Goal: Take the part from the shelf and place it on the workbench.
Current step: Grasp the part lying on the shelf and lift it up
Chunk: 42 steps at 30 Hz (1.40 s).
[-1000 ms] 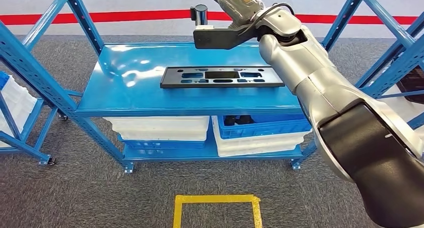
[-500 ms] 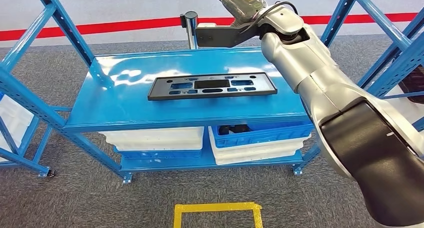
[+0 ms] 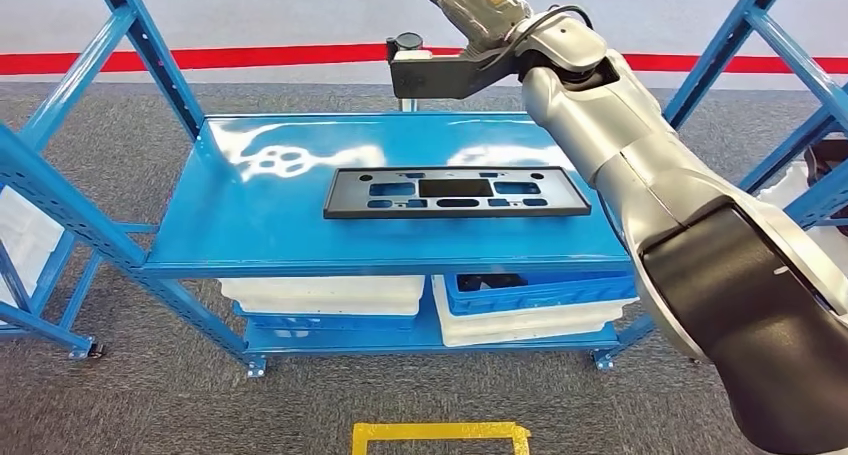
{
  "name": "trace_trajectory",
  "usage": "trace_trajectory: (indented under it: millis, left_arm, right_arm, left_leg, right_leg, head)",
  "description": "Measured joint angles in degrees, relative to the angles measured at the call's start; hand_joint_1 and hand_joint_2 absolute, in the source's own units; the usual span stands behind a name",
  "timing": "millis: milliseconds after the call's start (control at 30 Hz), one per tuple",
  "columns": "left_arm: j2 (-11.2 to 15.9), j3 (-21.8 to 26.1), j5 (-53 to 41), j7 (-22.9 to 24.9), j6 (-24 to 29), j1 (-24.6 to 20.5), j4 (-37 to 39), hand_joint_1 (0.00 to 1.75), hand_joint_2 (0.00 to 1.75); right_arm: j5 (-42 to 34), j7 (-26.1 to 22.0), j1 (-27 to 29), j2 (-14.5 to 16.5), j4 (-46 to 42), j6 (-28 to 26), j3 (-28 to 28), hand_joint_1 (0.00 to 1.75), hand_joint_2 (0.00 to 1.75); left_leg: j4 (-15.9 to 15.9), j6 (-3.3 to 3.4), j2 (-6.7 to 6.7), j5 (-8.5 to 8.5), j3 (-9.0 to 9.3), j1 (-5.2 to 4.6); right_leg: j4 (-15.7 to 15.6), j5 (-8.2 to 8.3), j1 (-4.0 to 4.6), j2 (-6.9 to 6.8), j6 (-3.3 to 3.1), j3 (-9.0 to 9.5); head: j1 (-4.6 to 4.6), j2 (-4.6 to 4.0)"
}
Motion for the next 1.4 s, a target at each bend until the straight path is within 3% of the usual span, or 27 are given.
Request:
trace_trajectory:
  millis: [33, 67, 100, 167, 233, 333, 400, 567, 733, 900, 1133, 1400]
  left_arm:
    - [0.01, 0.00, 0.14, -0.19, -0.20, 0.03, 0.00, 0.00, 0.00]
    - [0.01, 0.00, 0.32, -0.32, -0.31, 0.08, 0.00, 0.00, 0.00]
    - [0.01, 0.00, 0.49, -0.44, -0.36, 0.13, 0.00, 0.00, 0.00]
    - [-0.01, 0.00, 0.86, -0.61, -0.31, 0.19, 0.01, 0.00, 0.00]
    - [-0.01, 0.00, 1.13, -0.73, -0.11, 0.16, 0.02, 0.00, 0.00]
    - [0.01, 0.00, 1.50, -0.92, 0.12, 0.42, 0.04, 0.00, 0.00]
    - [0.03, 0.02, 1.79, -1.10, 0.32, 0.67, 0.04, 0.00, 0.00]
    - [0.19, 0.07, 2.14, -1.46, 0.73, 0.87, 0.04, 0.00, 0.00]
    - [0.37, 0.17, 2.76, -1.56, 1.28, 1.04, 0.04, 0.00, 0.00]
    - [0.45, 0.57, 3.22, -1.65, 1.75, 1.08, 0.04, 0.00, 0.00]
    - [0.60, 0.94, 3.69, -1.78, 2.26, 1.20, 0.04, 0.00, 0.00]
    - [0.61, 1.07, 3.80, -1.67, 2.57, 1.31, 0.04, 0.00, 0.00]
  right_arm:
    - [-0.26, -0.51, 0.53, -0.28, -0.06, 0.15, 0.01, 0.00, 0.00]
    - [-0.59, -1.07, 1.12, -0.73, -0.21, 0.35, 0.02, 0.00, 0.00]
    - [-0.89, -1.67, 1.66, -1.27, -0.48, 0.55, 0.02, 0.00, 0.00]
    - [-1.34, -2.82, 2.53, -2.52, -1.23, 0.80, 0.05, 0.00, 0.00]
    - [-1.62, -3.86, 3.42, -4.01, -2.17, 0.85, 0.16, 0.00, 0.00]
    - [-2.20, -5.17, 5.53, -6.83, -3.99, 0.60, 0.38, 0.00, 0.00]
    - [-2.90, -5.82, 7.35, -9.18, -5.93, 0.25, 0.44, 0.00, 0.00]
    - [-3.81, -6.72, 12.61, -15.23, -11.79, -0.80, 0.45, 0.00, 0.00]
    - [-4.94, -6.74, 18.50, -20.29, -18.94, -0.95, 0.37, 0.00, 0.00]
    - [-5.69, -6.70, 26.41, -24.62, -28.15, -1.10, 0.03, 0.00, 0.00]
    - [-5.46, -5.94, 36.15, -27.52, -40.22, -1.52, -0.04, 0.00, 0.00]
    - [3.64, -2.27, 42.97, -26.98, -50.82, -5.29, 1.70, 0.00, 0.00]
  left_leg:
    - [0.01, 0.09, -0.10, -0.20, 0.14, -0.04]
    - [0.02, 0.13, -0.24, -0.44, 0.38, -0.07]
    - [0.03, 0.10, -0.39, -0.71, 0.72, -0.10]
    - [0.03, -0.13, -0.57, -1.35, 1.58, -0.16]
    - [0.03, -0.56, -0.65, -1.87, 2.00, -0.23]
    - [0.04, -0.62, -0.61, -2.39, 2.21, -0.49]
    - [-0.17, -0.23, -0.49, -2.42, 2.53, -0.62]
    - [-0.76, -0.34, -0.38, -2.45, 2.82, -0.61]
    - [-0.89, -1.05, -0.35, -2.47, 2.88, -0.53]
    - [-0.88, -1.13, -0.36, -2.47, 2.89, -0.61]
    - [-0.83, -1.02, -0.37, -2.54, 2.88, -0.83]
    - [-0.84, -0.95, -0.35, -2.59, 2.84, -0.86]
  right_leg:
    - [2.29, -0.68, 0.01, 0.00, 0.06, -1.94]
    - [2.72, -0.19, 0.02, 0.00, 0.09, -3.00]
    - [0.90, 1.64, 0.04, 0.00, 0.05, -2.94]
    - [-6.64, 6.92, 0.22, -0.05, -0.24, -0.66]
    - [-12.17, 9.02, 0.62, -0.20, -0.64, 1.18]
    - [-13.28, 9.37, 0.79, -0.20, -0.93, 2.14]
    - [-13.28, 9.46, 0.74, -0.03, -0.98, 2.17]
    - [-13.28, 9.18, 0.85, 0.07, -1.35, 2.18]
    - [-13.26, 9.12, 0.89, 0.06, -1.44, 2.21]
    - [-13.27, 9.12, 0.83, 0.05, -1.43, 2.30]
    - [-13.30, 9.11, 0.64, 0.03, -1.38, 2.33]
    - [-13.30, 9.06, 0.49, 0.03, -1.32, 2.32]
  head:
    - [0.29, 0.00]
    - [0.61, 0.00]
    - [0.97, 0.00]
    - [1.47, 0.00]
    - [1.59, 0.00]
    - [1.26, 0.00]
    - [0.74, 0.00]
    - [-0.19, 0.00]
    - [-0.51, 0.00]
    - [-0.46, 0.00]
    - [-0.37, 0.00]
    - [-0.36, 0.00]
